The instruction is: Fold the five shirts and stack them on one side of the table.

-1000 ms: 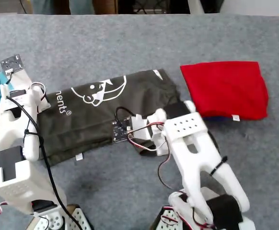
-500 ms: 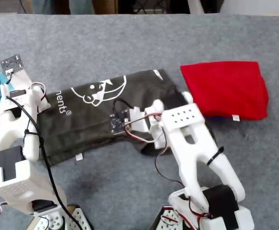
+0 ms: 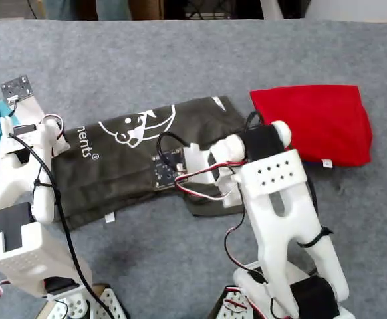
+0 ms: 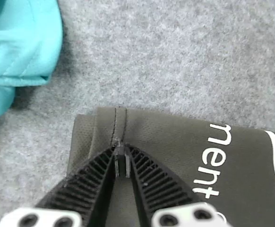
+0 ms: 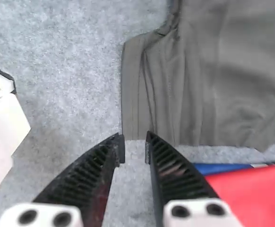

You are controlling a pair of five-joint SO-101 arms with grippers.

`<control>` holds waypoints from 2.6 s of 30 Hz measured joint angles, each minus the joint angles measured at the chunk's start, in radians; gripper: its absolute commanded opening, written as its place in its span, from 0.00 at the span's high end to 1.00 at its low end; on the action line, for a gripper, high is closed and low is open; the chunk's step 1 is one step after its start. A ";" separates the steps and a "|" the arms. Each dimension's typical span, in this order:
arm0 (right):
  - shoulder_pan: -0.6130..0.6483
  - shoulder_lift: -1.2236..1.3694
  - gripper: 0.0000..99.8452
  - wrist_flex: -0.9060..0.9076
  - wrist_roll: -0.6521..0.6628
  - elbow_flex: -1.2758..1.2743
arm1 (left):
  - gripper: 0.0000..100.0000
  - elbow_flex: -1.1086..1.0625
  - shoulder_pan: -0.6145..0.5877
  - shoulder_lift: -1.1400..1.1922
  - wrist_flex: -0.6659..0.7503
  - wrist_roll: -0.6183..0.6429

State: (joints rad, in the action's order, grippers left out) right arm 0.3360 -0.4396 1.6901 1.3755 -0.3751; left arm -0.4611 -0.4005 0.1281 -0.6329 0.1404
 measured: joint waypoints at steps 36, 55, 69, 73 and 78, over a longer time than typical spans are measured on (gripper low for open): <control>-0.037 0.269 0.90 -0.638 -0.061 -0.377 | 0.97 0.000 0.000 0.000 0.000 0.000; -0.035 0.460 0.86 -0.692 -0.061 -0.305 | 0.97 0.000 0.000 0.000 0.000 0.000; -0.071 0.476 0.99 -0.738 -0.063 -0.290 | 0.97 0.000 0.000 0.000 0.000 0.000; -0.072 0.479 0.99 -0.687 -0.077 -0.262 | 0.97 0.000 0.000 0.000 0.000 0.000; -0.075 0.479 0.99 -0.517 -0.083 -0.152 | 0.97 0.000 0.000 0.000 0.000 0.000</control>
State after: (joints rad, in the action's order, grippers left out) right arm 0.2608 0.0391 1.1730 1.2927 -0.5271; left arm -0.4611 -0.4005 0.1281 -0.6329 0.1404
